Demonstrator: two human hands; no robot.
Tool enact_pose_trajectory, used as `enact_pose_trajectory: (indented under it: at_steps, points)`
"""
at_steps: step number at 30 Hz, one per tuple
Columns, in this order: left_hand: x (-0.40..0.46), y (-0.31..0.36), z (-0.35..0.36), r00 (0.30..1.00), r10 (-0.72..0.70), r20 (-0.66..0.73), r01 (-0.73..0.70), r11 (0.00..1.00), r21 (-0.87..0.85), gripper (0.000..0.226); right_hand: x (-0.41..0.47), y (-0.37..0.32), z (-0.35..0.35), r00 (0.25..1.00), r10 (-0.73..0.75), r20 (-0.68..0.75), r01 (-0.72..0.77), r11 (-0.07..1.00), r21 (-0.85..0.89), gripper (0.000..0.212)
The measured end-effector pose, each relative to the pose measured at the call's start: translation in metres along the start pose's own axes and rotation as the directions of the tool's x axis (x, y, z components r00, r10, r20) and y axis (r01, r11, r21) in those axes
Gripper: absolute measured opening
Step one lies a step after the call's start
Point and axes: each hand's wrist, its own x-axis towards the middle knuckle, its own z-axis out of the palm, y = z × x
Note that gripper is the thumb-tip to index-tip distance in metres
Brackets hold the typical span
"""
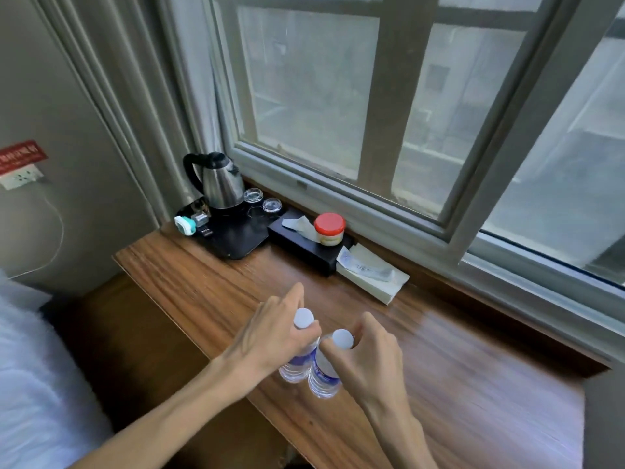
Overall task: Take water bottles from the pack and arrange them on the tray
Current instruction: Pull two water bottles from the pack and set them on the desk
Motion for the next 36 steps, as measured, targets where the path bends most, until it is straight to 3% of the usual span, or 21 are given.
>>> enact_pose_trajectory:
  at_steps: [8,18,25,36]
  points:
    - [0.082,-0.053,-0.016,0.999,-0.026,0.045,0.028,0.999,-0.04,0.033,0.073,-0.031,0.051,0.993,0.115,-0.03,-0.114,0.993,0.033,0.047]
    - [0.178,-0.119,-0.029,0.993,-0.048,0.112,0.05,0.999,-0.018,0.031,0.148,-0.053,0.114,0.943,0.316,-0.105,-0.312,0.948,0.054,0.035]
    - [0.236,-0.149,-0.034,0.968,0.042,0.246,-0.037,0.999,-0.023,0.031,0.195,-0.078,0.154,0.909,0.356,-0.216,-0.354,0.934,0.05,0.039]
    - [0.304,-0.165,-0.043,0.943,0.177,0.282,-0.163,0.984,-0.074,0.028,0.25,-0.101,0.182,0.835,0.398,-0.38,-0.413,0.909,0.044,0.039]
